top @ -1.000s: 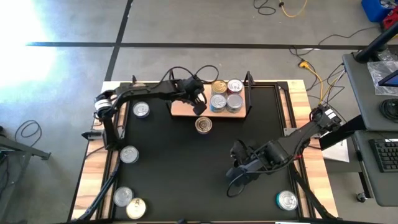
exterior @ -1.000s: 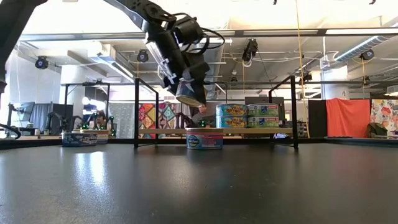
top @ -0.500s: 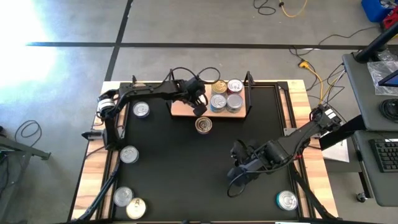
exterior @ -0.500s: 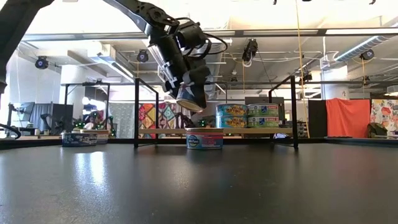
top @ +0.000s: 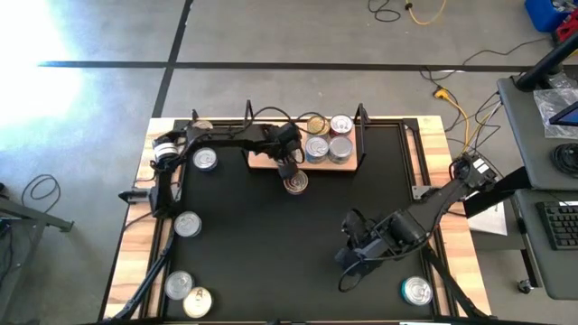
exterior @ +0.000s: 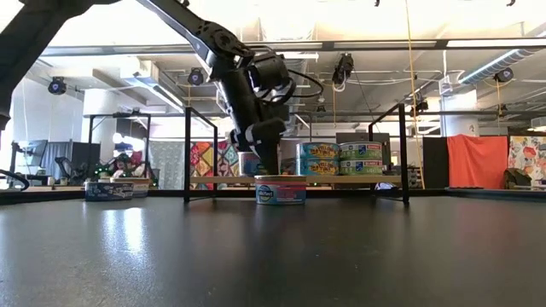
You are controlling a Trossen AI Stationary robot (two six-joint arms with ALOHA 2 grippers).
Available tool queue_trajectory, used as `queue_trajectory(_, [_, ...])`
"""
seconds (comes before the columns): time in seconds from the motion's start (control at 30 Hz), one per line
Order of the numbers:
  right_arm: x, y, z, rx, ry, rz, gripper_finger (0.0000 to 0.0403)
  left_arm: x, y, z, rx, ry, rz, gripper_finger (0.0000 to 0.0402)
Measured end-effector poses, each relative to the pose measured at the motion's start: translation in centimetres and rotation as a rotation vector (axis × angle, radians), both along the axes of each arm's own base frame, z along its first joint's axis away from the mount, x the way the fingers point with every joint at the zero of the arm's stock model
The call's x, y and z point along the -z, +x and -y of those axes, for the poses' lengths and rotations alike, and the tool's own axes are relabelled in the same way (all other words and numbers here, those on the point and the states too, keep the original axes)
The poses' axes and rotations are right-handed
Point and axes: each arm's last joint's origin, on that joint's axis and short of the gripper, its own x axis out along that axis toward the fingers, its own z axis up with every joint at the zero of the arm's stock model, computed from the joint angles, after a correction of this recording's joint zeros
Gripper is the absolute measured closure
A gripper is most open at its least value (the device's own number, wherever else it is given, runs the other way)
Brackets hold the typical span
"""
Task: Stack canned seafood by type on shelf
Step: Put the blue-pink tuna can on the shelf
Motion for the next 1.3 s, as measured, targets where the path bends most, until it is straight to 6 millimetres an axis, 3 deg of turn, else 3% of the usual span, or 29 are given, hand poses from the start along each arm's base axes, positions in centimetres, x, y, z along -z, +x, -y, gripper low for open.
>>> queue_trajectory(0.3, [-0.6, -1.3, 0.9, 0.079, -0.007, -0.056, 0.0377, -0.1, 0.3, 1.3, -0.016, 0.154, -0.077, 0.0007])
queue_trajectory(0.93, [-2.1, -2.0, 1.7, 0.086, -0.031, 0.043, 0.0369, -0.3, 0.6, 1.2, -0.056, 0.160, -0.031, 0.0006])
queue_trajectory(1.3, [-3.5, -2.1, 4.4, 0.023, -0.078, 0.080, 0.0369, -0.2, 0.5, 0.7, 0.010, -0.069, 0.048, 0.0006])
